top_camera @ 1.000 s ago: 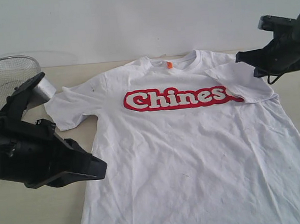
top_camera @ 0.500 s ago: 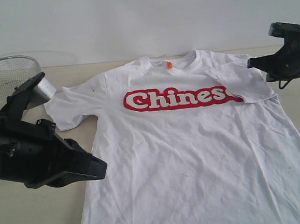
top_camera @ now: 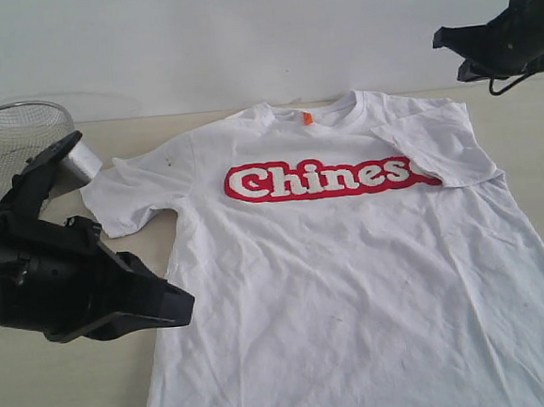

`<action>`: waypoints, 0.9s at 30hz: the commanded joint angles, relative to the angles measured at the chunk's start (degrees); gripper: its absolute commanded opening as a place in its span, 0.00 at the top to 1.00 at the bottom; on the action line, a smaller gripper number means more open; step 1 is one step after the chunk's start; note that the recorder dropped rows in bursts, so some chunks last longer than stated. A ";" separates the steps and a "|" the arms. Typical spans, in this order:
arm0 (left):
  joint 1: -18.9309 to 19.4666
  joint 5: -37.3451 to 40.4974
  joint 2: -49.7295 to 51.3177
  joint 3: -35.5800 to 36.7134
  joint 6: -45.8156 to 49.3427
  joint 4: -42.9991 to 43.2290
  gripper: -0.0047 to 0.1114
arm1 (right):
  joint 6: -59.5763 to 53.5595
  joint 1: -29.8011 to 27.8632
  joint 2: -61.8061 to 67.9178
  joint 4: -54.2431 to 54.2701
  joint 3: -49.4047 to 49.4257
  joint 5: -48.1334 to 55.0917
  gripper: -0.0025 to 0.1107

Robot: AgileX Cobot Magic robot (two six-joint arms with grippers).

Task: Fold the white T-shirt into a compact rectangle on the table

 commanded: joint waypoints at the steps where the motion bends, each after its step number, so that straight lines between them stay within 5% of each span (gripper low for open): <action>1: -0.26 0.05 -0.30 0.25 0.44 -0.43 0.92 | -0.88 -0.02 5.27 1.80 -5.04 3.83 0.98; 27: -0.26 0.05 -0.30 0.25 0.44 -0.43 0.92 | 1.46 -0.94 17.55 -9.17 -13.40 2.39 0.98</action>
